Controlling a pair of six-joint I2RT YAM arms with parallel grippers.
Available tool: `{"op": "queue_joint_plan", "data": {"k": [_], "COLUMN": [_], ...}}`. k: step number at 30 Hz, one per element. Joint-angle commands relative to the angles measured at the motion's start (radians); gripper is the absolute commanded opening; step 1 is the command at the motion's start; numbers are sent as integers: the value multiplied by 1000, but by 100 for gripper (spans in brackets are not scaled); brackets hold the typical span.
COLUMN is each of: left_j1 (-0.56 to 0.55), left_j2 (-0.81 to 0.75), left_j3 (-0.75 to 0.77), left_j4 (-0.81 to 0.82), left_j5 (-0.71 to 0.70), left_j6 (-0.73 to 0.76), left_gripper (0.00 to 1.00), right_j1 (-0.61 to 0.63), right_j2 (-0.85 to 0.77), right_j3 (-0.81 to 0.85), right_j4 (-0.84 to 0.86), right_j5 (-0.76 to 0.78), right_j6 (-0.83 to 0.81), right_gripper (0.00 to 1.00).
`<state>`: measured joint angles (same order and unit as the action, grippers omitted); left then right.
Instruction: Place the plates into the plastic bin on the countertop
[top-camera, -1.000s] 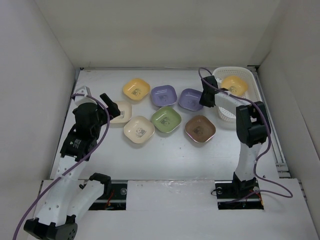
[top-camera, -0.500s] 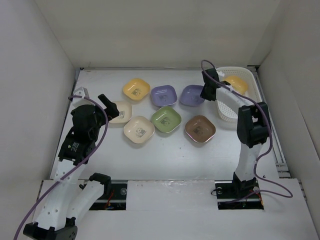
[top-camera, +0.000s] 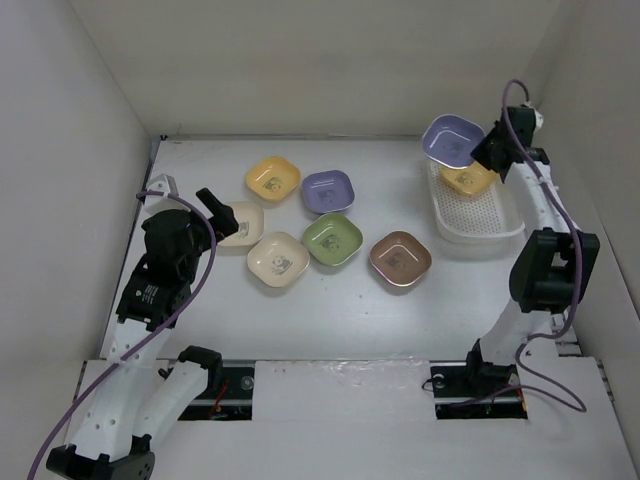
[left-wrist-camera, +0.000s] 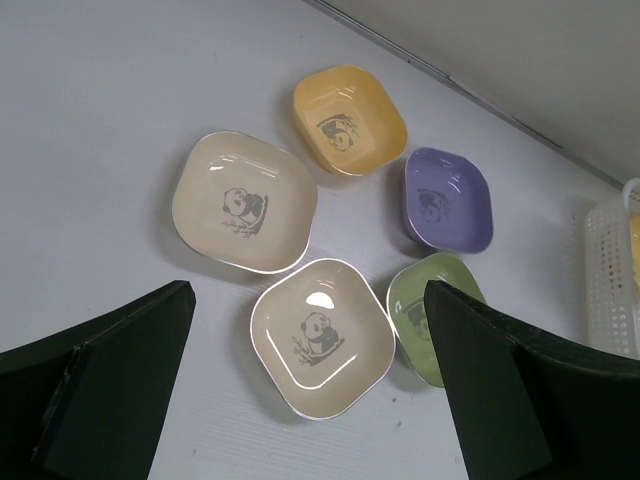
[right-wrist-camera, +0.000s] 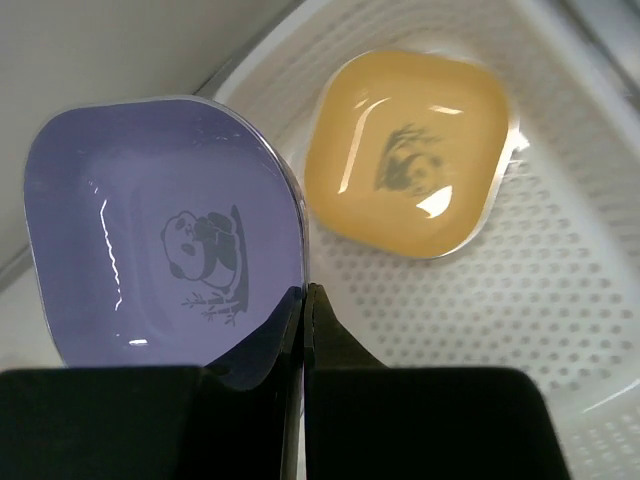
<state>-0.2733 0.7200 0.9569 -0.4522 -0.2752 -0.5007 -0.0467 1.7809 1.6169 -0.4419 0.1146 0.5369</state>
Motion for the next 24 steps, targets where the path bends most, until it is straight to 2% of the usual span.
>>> {"op": "queue_joint_plan", "data": {"k": [1, 7, 11, 16, 24], "left_j1": [-3, -3, -3, -3, -3], "left_j2": [-11, -11, -11, -11, -11], "left_j3": [-4, -4, -4, -14, -14], "left_j4": [41, 41, 41, 52, 52], "left_j5": [11, 33, 43, 67, 67], "left_j6": [14, 14, 24, 33, 33], "left_gripper": [100, 100, 100, 100, 100], "right_j1": [-99, -234, -257, -245, -226], "right_j2": [-21, 49, 92, 172, 264], "right_j3": [-52, -95, -104, -39, 73], "right_j4": [71, 160, 216, 238, 178], "right_j5": [-59, -133, -187, -187, -141], "right_j6": [46, 83, 106, 115, 66], "right_gripper": [0, 0, 0, 0, 0]}}
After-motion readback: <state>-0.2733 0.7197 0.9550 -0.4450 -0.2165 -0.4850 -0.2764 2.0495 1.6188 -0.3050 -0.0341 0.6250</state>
